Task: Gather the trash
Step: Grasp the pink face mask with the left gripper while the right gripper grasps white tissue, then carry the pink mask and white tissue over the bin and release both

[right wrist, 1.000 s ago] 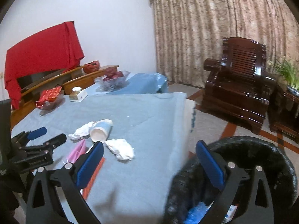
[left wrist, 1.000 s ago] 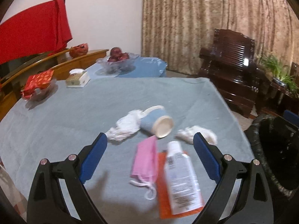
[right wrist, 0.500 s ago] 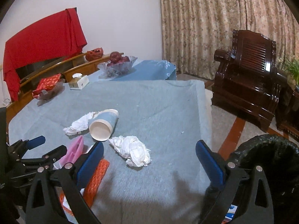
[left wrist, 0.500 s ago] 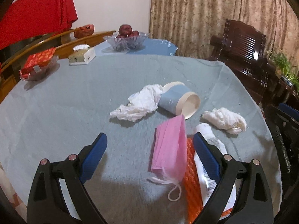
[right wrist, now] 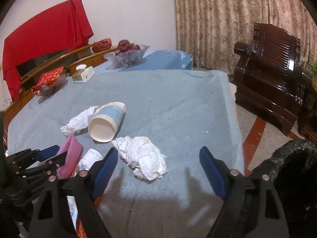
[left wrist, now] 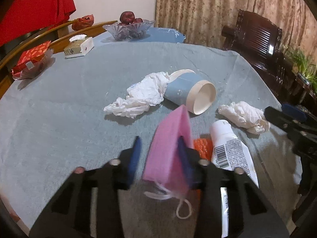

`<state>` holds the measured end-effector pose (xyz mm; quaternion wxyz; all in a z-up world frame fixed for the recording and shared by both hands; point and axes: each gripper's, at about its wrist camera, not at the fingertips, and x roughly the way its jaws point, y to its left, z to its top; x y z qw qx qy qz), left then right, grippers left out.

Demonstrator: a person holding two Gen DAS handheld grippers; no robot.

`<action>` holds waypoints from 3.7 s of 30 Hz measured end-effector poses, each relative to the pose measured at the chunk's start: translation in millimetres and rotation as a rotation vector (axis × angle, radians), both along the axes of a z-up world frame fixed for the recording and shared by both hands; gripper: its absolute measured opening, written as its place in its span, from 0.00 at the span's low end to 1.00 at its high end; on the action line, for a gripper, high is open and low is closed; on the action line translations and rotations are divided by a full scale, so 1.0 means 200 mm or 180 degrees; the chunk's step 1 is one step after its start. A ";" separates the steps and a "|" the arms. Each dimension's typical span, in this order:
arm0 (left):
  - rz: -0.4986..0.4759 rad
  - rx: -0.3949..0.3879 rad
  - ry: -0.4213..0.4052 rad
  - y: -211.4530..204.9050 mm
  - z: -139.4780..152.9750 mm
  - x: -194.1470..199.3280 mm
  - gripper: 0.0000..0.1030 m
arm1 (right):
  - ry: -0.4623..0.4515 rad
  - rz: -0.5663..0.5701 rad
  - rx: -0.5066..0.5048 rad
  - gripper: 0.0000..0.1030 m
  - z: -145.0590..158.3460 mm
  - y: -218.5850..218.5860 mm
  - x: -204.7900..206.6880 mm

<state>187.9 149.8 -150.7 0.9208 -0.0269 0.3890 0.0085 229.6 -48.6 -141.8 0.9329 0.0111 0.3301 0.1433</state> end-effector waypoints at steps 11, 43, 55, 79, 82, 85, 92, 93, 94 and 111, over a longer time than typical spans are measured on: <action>0.0043 -0.0016 -0.0067 0.00 0.02 0.02 0.06 | 0.0288 0.0136 -0.0061 0.51 -0.09 0.08 0.10; -0.0190 -0.0046 -0.0525 -0.24 0.35 -0.05 0.05 | -0.0257 0.0051 0.0180 0.30 0.29 -0.09 -0.11; -0.0365 -0.0106 -0.0624 -0.40 0.45 -0.09 0.05 | -0.0406 -0.0081 0.0250 0.30 0.40 -0.23 -0.20; -0.0826 -0.0274 -0.0670 -0.75 0.51 -0.19 0.05 | -0.0561 -0.0533 0.0143 0.30 0.47 -0.60 -0.45; -0.0978 -0.0296 -0.0671 -0.87 0.52 -0.21 0.05 | -0.0532 -0.0700 0.0131 0.30 0.46 -0.72 -0.50; -0.1102 -0.0320 -0.0667 -0.95 0.52 -0.22 0.05 | -0.0507 -0.0842 0.0102 0.30 0.44 -0.81 -0.55; -0.1438 -0.0383 -0.0651 -1.22 0.51 -0.25 0.05 | -0.0439 -0.1200 0.0039 0.30 0.39 -1.08 -0.68; -0.1480 -0.0397 -0.0640 -1.26 0.50 -0.25 0.05 | -0.0427 -0.1244 0.0032 0.30 0.38 -1.11 -0.70; -0.1532 -0.0413 -0.0626 -1.30 0.49 -0.25 0.05 | -0.0417 -0.1271 0.0023 0.30 0.37 -1.13 -0.71; -0.1979 -0.0334 -0.0413 -1.72 0.28 -0.26 0.05 | -0.0194 -0.1681 -0.0003 0.30 0.20 -1.44 -0.84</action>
